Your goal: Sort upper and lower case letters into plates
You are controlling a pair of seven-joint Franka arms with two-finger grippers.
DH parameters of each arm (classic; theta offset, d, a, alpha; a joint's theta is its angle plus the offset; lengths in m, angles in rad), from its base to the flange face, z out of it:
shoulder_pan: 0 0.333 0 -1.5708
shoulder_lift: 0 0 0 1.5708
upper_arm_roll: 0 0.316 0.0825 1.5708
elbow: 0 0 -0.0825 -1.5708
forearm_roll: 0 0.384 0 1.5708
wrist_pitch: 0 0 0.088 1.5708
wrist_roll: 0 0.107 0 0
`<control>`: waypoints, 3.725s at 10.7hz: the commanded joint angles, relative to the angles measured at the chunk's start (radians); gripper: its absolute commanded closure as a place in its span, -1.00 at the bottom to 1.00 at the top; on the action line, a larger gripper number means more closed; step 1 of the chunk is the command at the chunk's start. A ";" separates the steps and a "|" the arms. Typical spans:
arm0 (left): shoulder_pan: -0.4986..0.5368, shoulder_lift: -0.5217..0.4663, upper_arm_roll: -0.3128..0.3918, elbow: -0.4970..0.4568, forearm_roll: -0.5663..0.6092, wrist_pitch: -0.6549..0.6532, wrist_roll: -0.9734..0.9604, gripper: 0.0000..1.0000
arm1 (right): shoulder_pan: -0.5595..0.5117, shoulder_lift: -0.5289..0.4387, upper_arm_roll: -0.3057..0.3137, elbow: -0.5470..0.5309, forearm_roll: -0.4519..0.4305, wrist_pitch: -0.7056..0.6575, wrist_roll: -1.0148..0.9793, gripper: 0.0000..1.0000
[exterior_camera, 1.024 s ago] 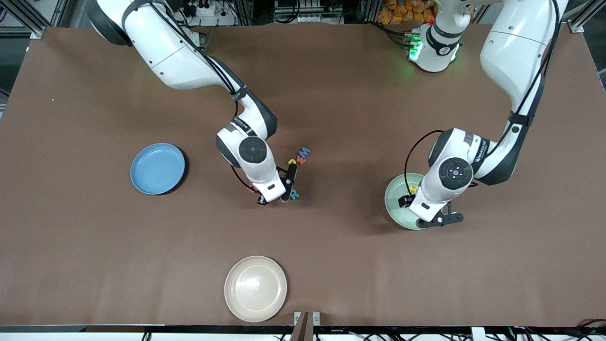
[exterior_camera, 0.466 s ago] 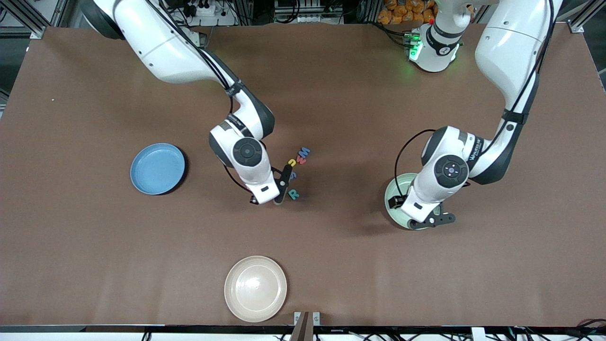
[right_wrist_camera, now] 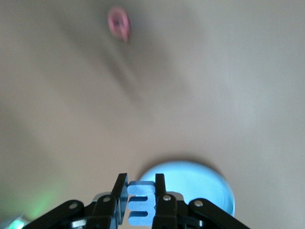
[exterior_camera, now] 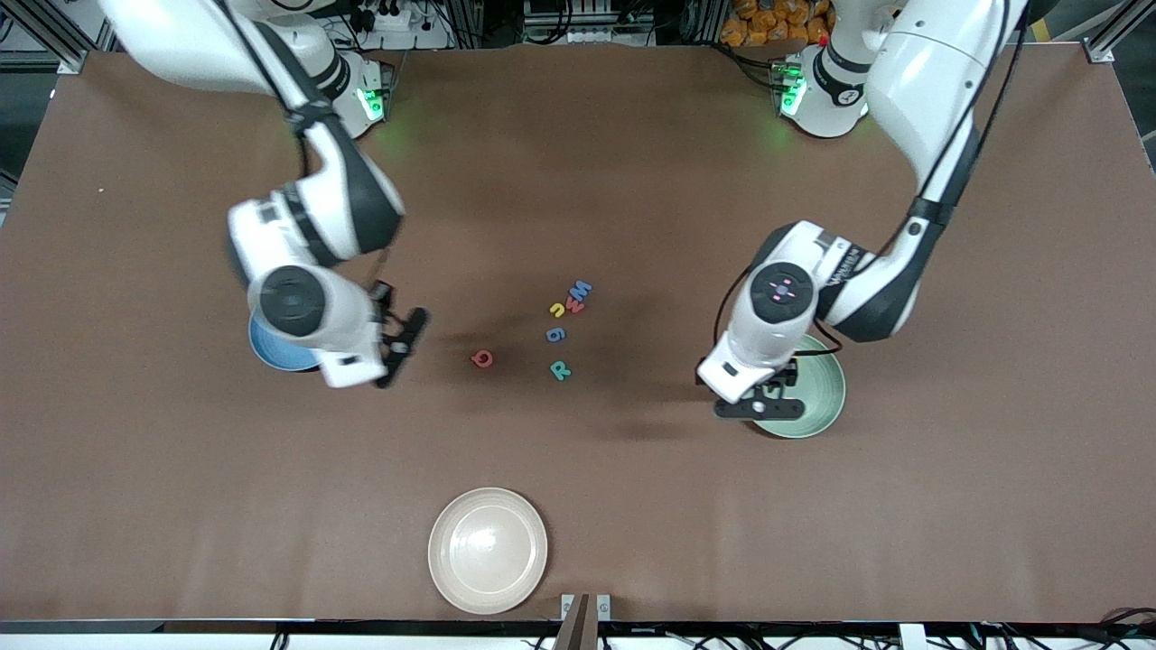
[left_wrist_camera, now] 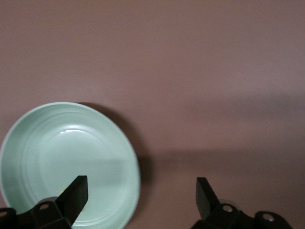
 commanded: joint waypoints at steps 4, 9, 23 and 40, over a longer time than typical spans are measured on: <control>-0.173 0.012 -0.074 0.000 0.076 0.062 0.038 -1.00 | -0.077 0.055 -0.166 -0.267 0.014 0.213 -0.013 1.00; -0.291 0.078 -0.074 -0.089 0.137 0.291 0.088 -1.00 | -0.079 0.007 -0.181 -0.294 0.018 0.251 -0.010 -1.00; -0.287 0.070 -0.094 -0.250 0.193 0.359 0.108 -0.85 | -0.127 -0.279 -0.247 -0.043 0.180 0.055 -0.004 -1.00; -0.302 0.133 -0.087 -0.170 0.191 0.356 0.096 0.99 | -0.074 -0.282 -0.261 0.003 0.218 0.046 0.146 -1.00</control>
